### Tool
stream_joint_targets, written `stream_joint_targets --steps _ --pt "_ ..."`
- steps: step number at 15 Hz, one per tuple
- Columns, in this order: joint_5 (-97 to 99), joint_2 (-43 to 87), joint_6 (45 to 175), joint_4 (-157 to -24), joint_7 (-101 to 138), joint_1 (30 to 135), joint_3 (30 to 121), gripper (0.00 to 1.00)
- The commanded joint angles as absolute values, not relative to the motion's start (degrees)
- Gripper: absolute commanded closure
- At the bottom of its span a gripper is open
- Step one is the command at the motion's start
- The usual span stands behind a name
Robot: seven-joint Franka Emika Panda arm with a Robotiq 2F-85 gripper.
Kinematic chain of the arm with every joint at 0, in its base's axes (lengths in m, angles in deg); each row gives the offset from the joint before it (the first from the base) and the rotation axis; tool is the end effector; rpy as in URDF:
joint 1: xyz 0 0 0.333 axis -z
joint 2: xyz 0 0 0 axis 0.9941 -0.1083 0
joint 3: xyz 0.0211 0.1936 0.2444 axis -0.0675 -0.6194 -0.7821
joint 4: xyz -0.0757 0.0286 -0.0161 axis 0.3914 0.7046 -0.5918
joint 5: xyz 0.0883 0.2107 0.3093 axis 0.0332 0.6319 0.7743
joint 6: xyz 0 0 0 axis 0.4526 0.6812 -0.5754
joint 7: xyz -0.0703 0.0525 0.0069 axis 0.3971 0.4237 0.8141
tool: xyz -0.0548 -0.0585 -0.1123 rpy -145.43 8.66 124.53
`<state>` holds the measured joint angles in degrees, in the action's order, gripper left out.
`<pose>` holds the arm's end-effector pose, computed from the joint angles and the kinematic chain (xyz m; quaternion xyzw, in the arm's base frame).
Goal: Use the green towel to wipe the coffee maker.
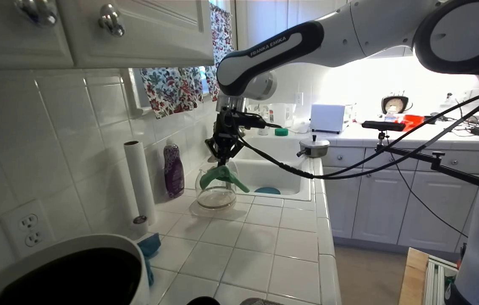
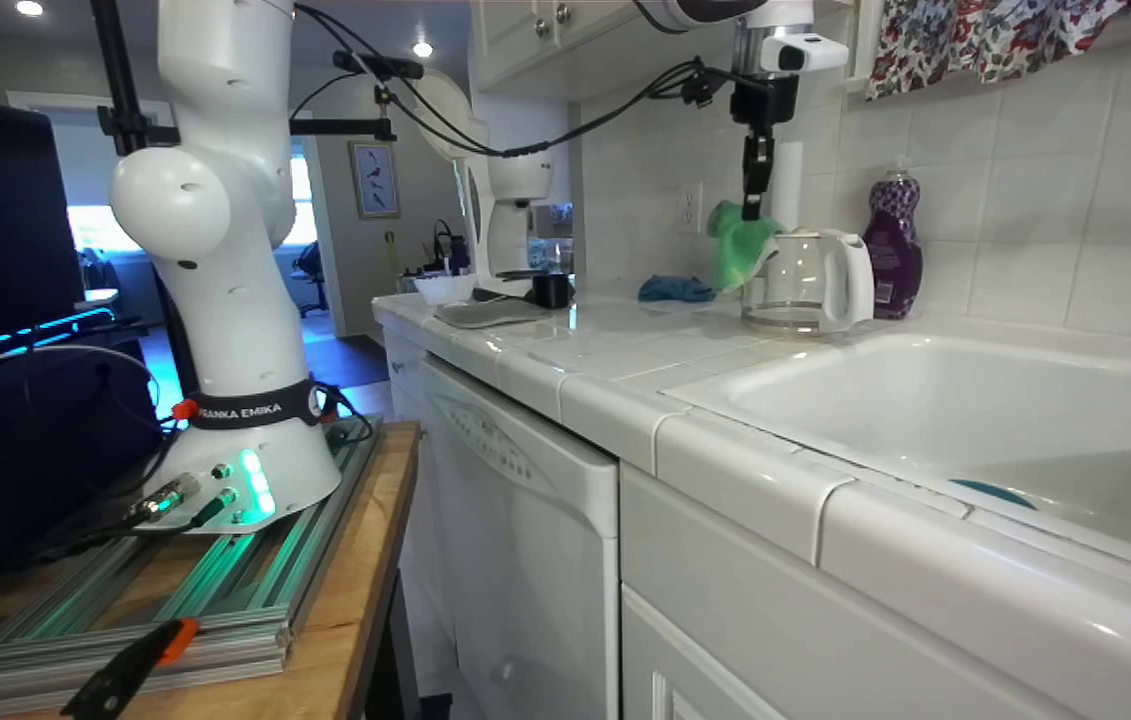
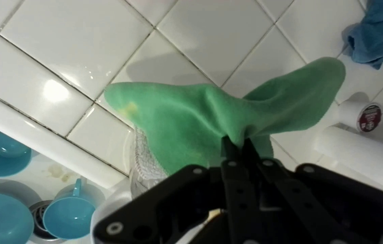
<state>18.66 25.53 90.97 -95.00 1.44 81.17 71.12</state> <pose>0.6305 0.0578 0.4401 -0.9703 0.2052 -0.0177 0.1267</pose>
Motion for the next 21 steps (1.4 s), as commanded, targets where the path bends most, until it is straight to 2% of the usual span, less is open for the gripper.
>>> stream_joint_targets --steps 1,9,16,21 --pt "21.12 25.12 92.22 -93.21 5.93 81.73 70.3 0.99" --pt "24.87 23.21 100.27 -90.31 13.33 82.69 69.74 0.99" --pt "24.63 18.01 96.9 -86.25 9.76 83.33 70.32 0.99" --pt "23.6 19.13 97.83 -88.43 5.75 82.86 70.99 0.99"
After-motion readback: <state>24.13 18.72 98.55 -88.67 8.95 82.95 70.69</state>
